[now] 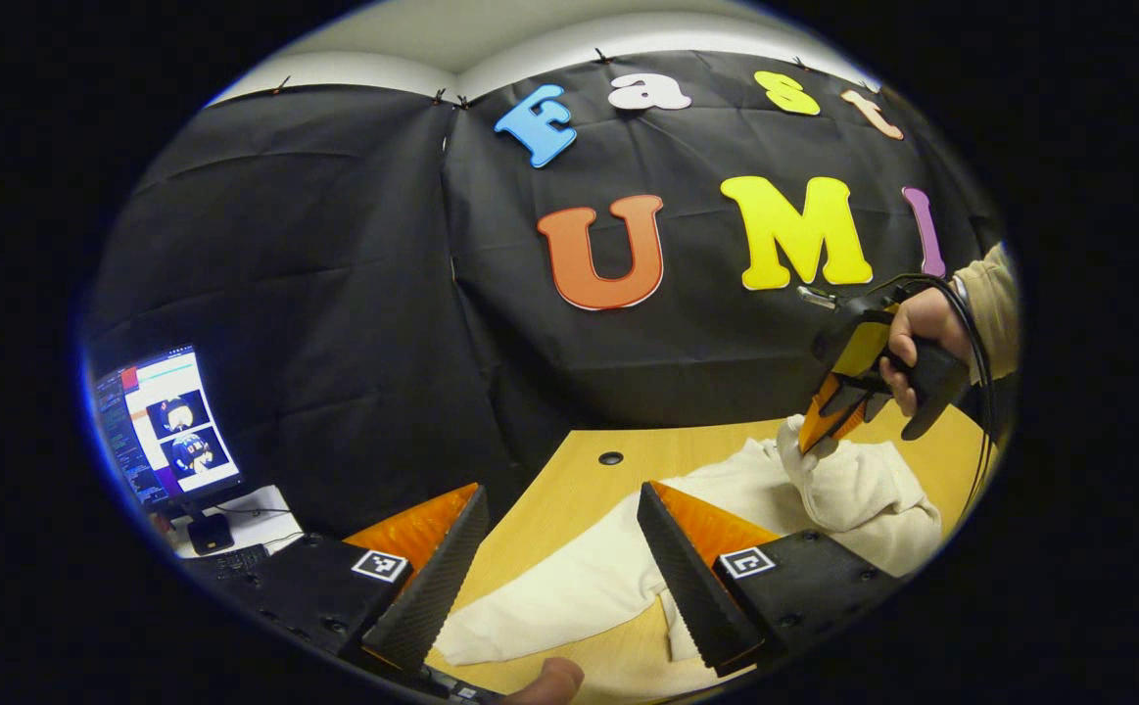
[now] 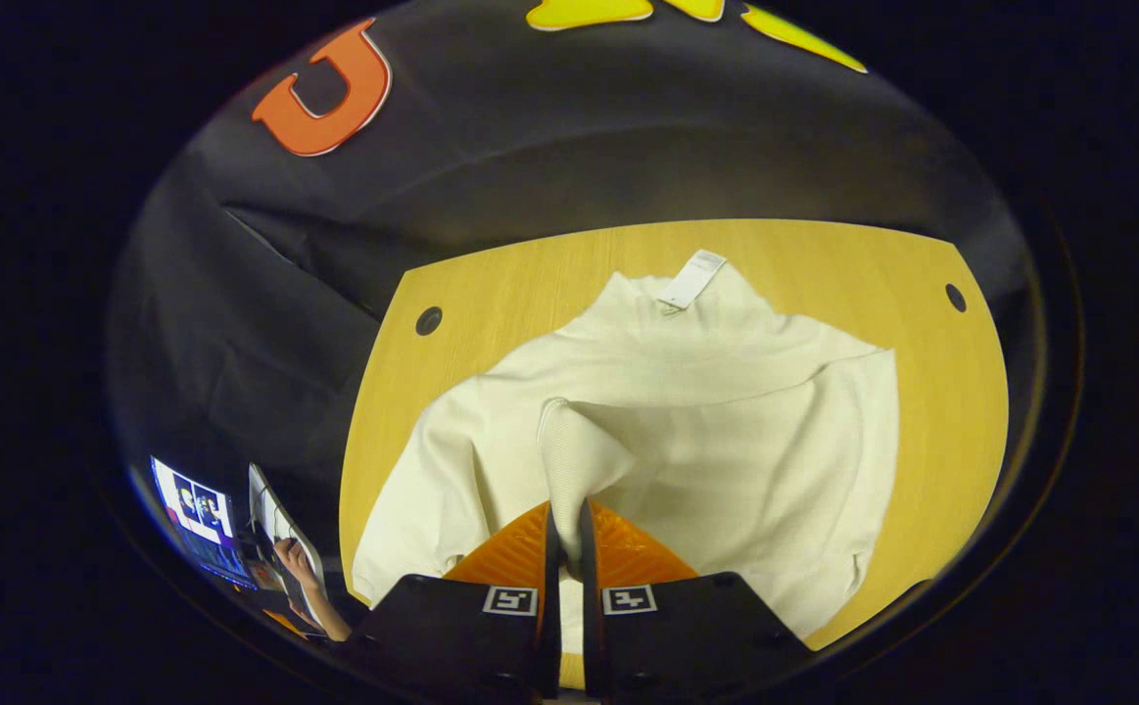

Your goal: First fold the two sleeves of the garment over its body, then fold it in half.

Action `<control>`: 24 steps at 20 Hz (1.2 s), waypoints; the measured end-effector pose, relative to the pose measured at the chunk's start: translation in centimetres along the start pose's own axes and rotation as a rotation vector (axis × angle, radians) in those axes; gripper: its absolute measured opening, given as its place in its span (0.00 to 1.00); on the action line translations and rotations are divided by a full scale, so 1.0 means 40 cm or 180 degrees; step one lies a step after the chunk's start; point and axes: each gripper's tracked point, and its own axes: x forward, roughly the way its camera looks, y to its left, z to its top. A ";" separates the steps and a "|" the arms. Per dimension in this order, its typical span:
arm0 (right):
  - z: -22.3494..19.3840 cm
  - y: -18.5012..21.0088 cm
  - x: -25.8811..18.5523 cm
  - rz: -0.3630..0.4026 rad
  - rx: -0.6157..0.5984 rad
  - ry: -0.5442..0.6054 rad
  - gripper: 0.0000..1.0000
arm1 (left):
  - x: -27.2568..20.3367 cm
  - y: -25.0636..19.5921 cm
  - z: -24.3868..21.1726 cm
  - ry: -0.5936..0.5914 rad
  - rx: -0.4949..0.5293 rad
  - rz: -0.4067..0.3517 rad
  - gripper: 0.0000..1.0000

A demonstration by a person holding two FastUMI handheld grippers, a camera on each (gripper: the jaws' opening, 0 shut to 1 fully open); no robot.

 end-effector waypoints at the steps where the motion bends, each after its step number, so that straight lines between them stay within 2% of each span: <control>1: -0.007 0.012 0.034 -0.0023 -0.0035 0.0048 0.10 | 0.003 0.009 -0.006 -0.0005 0.0032 0.0014 0.99; 9: -0.058 0.101 0.229 -0.0174 -0.0021 0.0290 0.12 | -0.006 0.053 -0.052 0.0065 -0.0089 -0.0026 0.99; 11: -0.057 0.134 0.252 -0.0079 -0.0015 0.0271 0.12 | -0.013 0.062 -0.074 0.0129 -0.0143 -0.0027 0.99; 12: -0.057 0.149 0.261 -0.0028 -0.0031 0.0260 0.14 | -0.016 0.069 -0.085 0.0163 -0.0166 -0.0010 0.99; 13: -0.058 0.161 0.266 0.0004 -0.0070 0.0240 0.22 | -0.019 0.072 -0.094 0.0201 -0.0181 0.0001 0.99; 14: -0.056 0.163 0.264 -0.0024 -0.0115 0.0225 0.24 | -0.022 0.078 -0.102 0.0226 -0.0199 0.0013 0.99; 15: -0.048 0.172 0.260 0.0011 -0.0132 0.0188 0.16 | -0.025 0.081 -0.111 0.0243 -0.0229 0.0011 0.99; 16: -0.045 0.193 0.257 0.0069 -0.0119 0.0154 0.26 | -0.024 0.082 -0.119 0.0272 -0.0255 0.0015 0.99; 18: -0.047 0.200 0.236 0.0073 -0.0234 0.0148 0.55 | -0.024 0.073 -0.135 0.0337 -0.0323 -0.0008 0.99; 20: -0.050 0.191 0.214 0.0037 -0.0436 0.0136 0.58 | -0.016 0.067 -0.146 0.0363 -0.0351 -0.0013 0.99; 21: -0.050 0.190 0.203 0.0038 -0.0499 0.0099 0.78 | -0.013 0.069 -0.148 0.0364 -0.0334 -0.0005 0.99; 23: -0.046 0.180 0.168 0.0050 -0.0580 0.0033 0.93 | -0.002 0.070 -0.158 0.0367 -0.0312 0.0029 0.99; 24: -0.040 0.175 0.144 0.0079 -0.0611 -0.0014 0.96 | 0.004 0.071 -0.171 0.0392 -0.0354 0.0041 0.99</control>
